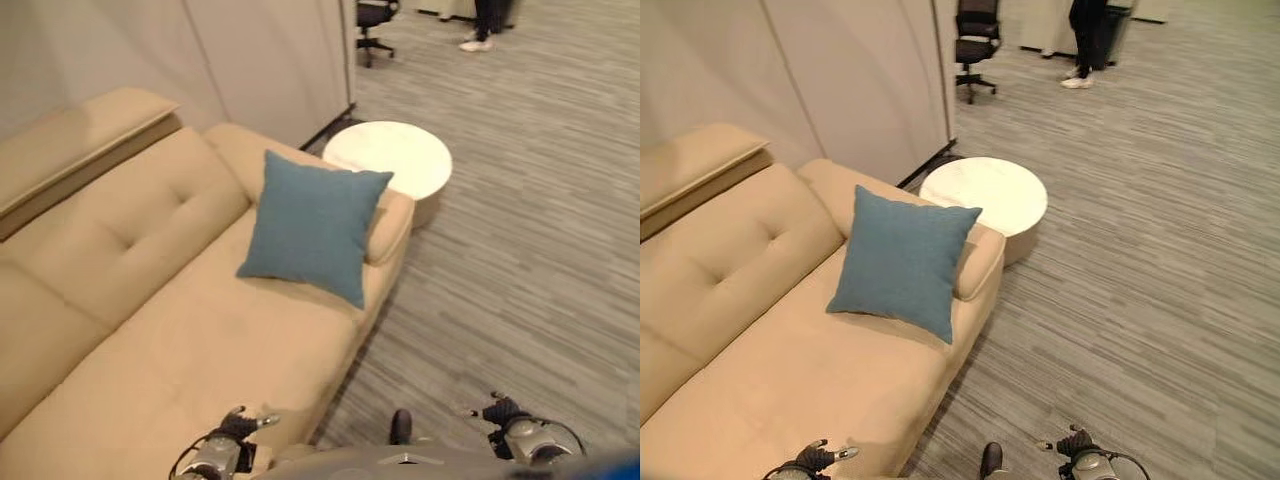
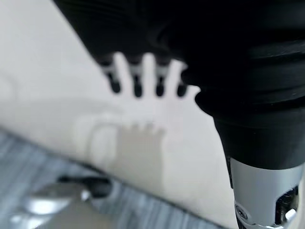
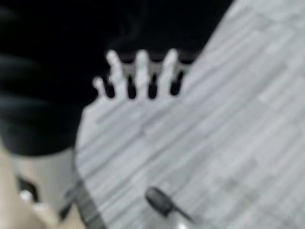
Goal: Pick up all the scattered cushions and arrange them neatly on the sofa.
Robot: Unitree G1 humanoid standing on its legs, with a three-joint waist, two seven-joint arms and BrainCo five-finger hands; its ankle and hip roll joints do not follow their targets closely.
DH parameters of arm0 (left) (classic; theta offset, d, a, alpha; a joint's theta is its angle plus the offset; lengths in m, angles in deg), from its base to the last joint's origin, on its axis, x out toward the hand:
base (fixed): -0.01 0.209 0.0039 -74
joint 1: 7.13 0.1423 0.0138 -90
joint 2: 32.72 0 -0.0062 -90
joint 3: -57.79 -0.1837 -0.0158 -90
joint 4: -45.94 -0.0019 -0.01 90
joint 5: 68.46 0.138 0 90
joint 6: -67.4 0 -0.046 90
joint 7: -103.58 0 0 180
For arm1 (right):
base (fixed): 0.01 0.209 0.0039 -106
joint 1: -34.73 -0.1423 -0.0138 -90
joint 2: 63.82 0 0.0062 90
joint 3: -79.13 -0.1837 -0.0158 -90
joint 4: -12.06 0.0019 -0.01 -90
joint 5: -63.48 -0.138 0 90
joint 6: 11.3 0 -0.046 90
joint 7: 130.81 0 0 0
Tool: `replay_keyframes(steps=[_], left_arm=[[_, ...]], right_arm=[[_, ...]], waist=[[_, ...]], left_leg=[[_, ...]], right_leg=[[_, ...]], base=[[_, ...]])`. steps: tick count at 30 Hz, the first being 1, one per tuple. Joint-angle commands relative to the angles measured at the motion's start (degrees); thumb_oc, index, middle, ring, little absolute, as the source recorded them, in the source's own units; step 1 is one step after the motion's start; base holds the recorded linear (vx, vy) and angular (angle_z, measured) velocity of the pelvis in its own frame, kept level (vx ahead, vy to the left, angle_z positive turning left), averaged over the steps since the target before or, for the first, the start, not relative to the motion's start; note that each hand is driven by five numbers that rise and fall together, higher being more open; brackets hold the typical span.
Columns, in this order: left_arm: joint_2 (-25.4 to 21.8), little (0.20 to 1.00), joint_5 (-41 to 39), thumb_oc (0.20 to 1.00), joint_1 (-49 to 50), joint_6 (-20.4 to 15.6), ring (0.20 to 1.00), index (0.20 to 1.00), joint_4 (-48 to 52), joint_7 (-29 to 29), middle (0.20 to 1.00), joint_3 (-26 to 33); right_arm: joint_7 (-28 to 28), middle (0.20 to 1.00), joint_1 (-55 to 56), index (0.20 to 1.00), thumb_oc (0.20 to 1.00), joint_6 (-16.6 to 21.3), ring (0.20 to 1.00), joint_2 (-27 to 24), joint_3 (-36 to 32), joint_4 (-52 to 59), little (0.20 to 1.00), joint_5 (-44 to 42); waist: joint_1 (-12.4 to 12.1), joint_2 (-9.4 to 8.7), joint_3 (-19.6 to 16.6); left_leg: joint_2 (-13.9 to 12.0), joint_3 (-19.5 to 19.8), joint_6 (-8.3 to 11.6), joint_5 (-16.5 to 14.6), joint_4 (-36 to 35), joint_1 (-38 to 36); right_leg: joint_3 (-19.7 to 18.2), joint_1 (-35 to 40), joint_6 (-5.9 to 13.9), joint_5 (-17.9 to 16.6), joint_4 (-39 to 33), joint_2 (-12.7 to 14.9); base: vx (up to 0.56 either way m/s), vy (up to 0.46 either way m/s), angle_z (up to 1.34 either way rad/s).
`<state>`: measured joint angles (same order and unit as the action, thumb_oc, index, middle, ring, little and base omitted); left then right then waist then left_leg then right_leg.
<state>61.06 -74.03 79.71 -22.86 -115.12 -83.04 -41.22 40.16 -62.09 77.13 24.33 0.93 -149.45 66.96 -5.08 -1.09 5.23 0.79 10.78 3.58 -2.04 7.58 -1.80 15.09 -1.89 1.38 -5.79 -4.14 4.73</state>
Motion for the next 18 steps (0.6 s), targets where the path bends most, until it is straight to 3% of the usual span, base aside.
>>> replay_keyframes(steps=[1,4,5,6,11,13,15,16,18], left_arm=[[-1.23,1.000,0.33,1.000,-1.74,-0.03,1.000,1.000,-0.18,-0.25,1.000,-1.81],[-1.09,1.000,0.92,1.000,-2.43,0.05,1.000,1.000,0.36,-0.08,1.000,-2.71],[-0.97,1.000,1.56,1.000,-2.66,0.37,1.000,1.000,0.06,-0.12,1.000,-3.05],[-0.93,1.000,1.73,1.000,-2.44,0.40,1.000,1.000,-0.17,0.10,1.000,-2.73],[-1.30,1.000,0.91,1.000,-1.01,0.33,1.000,1.000,-1.07,-0.17,1.000,-0.98],[-1.62,1.000,0.67,1.000,-0.39,0.24,1.000,1.000,-1.41,-0.09,1.000,-0.34],[-2.18,1.000,0.20,1.000,-0.48,0.26,1.000,1.000,-1.01,-0.28,1.000,0.05],[-2.18,1.000,0.20,1.000,-0.49,0.26,1.000,1.000,-1.01,-0.27,1.000,0.05],[-3.12,1.000,-0.83,1.000,-0.86,0.02,1.000,1.000,-0.16,-0.56,1.000,0.38]], right_arm=[[-1.00,1.000,0.47,1.000,1.000,1.45,1.000,-1.67,-0.72,0.67,1.000,-3.01],[-1.09,1.000,1.00,1.000,1.000,1.54,1.000,-1.63,-1.44,1.34,1.000,-4.03],[-1.32,1.000,1.25,1.000,1.000,1.63,1.000,-1.39,-1.84,1.50,1.000,-4.37],[-0.94,1.000,1.41,1.000,1.000,1.55,1.000,-1.30,-2.01,1.49,1.000,-4.31],[-1.03,1.000,1.06,1.000,1.000,1.57,1.000,-0.76,-1.67,1.19,1.000,-3.38],[-1.03,1.000,1.05,1.000,1.000,1.78,1.000,-0.27,-2.11,1.80,1.000,-3.52],[-0.74,1.000,0.60,1.000,1.000,1.86,1.000,0.02,-2.11,2.16,1.000,-3.79],[-0.74,1.000,0.59,1.000,1.000,1.86,1.000,0.02,-2.11,2.16,1.000,-3.80],[-0.96,1.000,-0.37,1.000,1.000,2.14,1.000,0.28,-1.36,2.77,1.000,-3.74]], waist=[[0.11,-2.21,1.48],[0.95,-2.12,1.44],[1.79,-1.85,1.34],[1.95,-1.75,1.28],[0.70,-1.55,0.85],[-0.16,-1.02,0.82],[0.14,-0.66,1.61],[0.11,-0.69,1.60],[0.60,0.08,3.03]], left_leg=[[-0.99,-8.84,-0.91,-0.83,-0.77,2.27],[-1.68,-14.00,-1.13,2.40,-4.73,4.41],[-1.46,-18.96,-1.38,4.61,-5.81,6.34],[-1.28,-20.39,-1.64,3.80,-5.64,5.95],[0.15,-17.81,-2.32,2.98,-6.83,4.60],[1.11,-16.53,-3.79,2.51,-8.11,3.04],[1.78,-15.83,-5.08,2.19,-9.17,1.44],[1.82,-15.87,-5.11,2.20,-9.19,1.44],[1.60,-14.46,-6.28,2.12,-9.98,-0.34]], right_leg=[[0.97,0.53,5.37,-0.32,1.50,2.08],[5.29,2.21,5.63,0.20,0.19,2.56],[7.32,2.61,5.46,0.94,0.32,2.49],[7.71,2.73,5.45,1.50,0.98,2.56],[7.97,3.39,5.46,2.72,3.77,3.14],[8.11,3.36,5.74,4.07,9.81,5.12],[6.34,0.29,6.21,1.34,17.47,7.16],[6.27,0.20,6.24,1.40,17.61,7.22],[2.94,-3.77,6.08,-0.10,25.90,6.97]], base=[[0.01,-0.171,1.02],[0.06,-0.057,1.67],[0.11,-0.012,0.93],[0.14,0.024,1.05],[0.15,0.087,0.21],[0.25,0.223,-0.19],[0.11,0.150,0.10],[0.12,0.163,0.13],[0.13,0.145,0.26]])
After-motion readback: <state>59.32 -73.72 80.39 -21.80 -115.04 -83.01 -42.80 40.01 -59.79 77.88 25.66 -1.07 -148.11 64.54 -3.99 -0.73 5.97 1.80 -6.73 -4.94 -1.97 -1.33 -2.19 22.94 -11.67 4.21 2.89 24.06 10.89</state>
